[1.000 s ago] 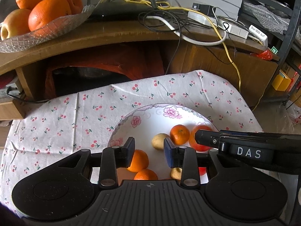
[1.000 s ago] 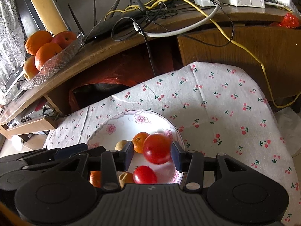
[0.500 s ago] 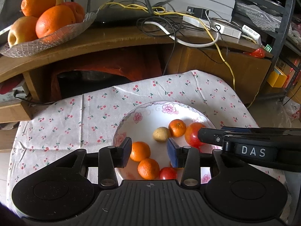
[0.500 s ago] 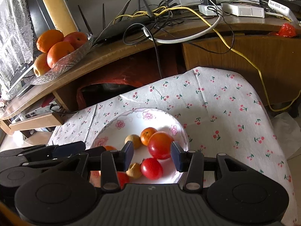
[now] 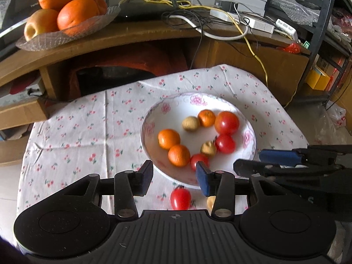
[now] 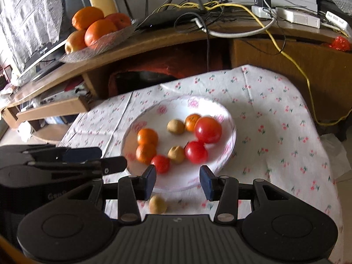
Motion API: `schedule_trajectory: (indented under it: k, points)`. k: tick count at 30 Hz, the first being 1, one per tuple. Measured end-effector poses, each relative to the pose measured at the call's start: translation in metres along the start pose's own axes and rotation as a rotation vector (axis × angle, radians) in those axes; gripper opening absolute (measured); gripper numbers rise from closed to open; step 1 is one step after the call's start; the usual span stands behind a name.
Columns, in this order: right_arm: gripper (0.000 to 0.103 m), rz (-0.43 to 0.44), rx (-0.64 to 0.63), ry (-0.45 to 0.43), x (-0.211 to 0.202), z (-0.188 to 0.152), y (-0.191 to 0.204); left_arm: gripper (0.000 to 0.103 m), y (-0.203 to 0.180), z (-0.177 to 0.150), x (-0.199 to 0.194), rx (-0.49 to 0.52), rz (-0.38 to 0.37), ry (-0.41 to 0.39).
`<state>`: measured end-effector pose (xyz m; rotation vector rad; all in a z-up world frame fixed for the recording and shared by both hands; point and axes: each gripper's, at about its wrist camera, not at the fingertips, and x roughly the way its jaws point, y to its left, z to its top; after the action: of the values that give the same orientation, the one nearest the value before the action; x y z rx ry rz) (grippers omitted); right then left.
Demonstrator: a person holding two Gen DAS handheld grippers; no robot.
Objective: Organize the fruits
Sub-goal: 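Withdraw both tools from the bowl toward the remaining fruits, then grasp a red tomato with the left gripper while the right gripper grasps a potato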
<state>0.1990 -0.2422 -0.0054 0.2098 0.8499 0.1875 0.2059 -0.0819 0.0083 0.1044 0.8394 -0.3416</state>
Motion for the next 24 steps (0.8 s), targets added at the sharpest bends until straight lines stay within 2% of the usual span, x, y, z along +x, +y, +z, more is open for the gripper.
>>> schedule_trajectory:
  k: [9, 21, 24]
  points:
    - [0.044, -0.013, -0.045, 0.033, 0.002, -0.023, 0.015, 0.054, 0.01, -0.016, -0.01, 0.004, 0.01, 0.014]
    - [0.044, -0.035, -0.112, 0.107, 0.042, -0.033, 0.03, 0.056, 0.027, -0.023, -0.01, -0.001, 0.012, 0.035]
    - [0.037, -0.034, -0.112, 0.106, 0.047, -0.034, 0.028, 0.057, 0.027, -0.025, -0.005, 0.0, 0.012, 0.049]
